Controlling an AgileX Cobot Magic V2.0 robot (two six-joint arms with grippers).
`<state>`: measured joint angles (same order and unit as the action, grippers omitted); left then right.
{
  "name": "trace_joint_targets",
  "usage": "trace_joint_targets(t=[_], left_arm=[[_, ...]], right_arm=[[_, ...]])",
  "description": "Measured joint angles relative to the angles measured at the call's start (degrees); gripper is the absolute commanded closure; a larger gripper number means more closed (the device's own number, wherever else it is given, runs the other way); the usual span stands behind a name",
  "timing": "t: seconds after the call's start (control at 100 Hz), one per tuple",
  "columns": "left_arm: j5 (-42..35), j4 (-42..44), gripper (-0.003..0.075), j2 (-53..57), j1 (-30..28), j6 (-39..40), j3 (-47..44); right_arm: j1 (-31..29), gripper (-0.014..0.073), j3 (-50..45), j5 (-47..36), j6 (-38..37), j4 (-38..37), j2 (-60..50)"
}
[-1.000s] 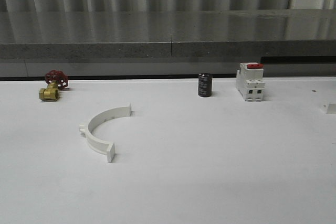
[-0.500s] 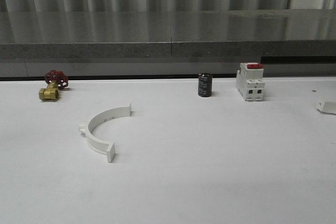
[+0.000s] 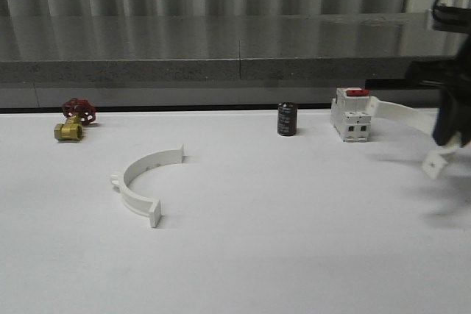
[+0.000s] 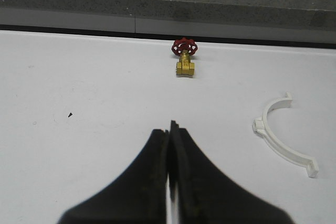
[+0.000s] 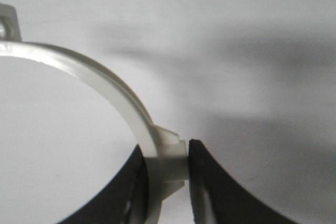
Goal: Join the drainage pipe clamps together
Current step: 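Lift the second clamp half with the right gripper toward the first half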
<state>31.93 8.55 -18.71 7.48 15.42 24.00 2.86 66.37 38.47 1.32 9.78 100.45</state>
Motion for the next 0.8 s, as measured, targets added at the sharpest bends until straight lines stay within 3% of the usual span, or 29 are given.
trace_joint_targets(t=[0.19,0.46,0.57,0.8], left_arm=[[0.0,0.0,0.0741,0.0,0.0,0.0,0.0],[0.0,0.0,0.0741,0.0,0.0,0.0,0.0],[0.0,0.0,0.0741,0.0,0.0,0.0,0.0],[0.0,0.0,0.0741,0.0,0.0,0.0,0.0]], right_arm=[[12.9,0.0496,2.0,0.0,-16.3,-4.6,-0.4],[28.4,0.0496,10.6,5.1,-47.2,-25.4,7.0],[32.3,0.0496,15.1,8.4,-52.9,-30.0,11.0],[37.1,0.0496,22.1,9.9,-57.4,-31.1,16.5]])
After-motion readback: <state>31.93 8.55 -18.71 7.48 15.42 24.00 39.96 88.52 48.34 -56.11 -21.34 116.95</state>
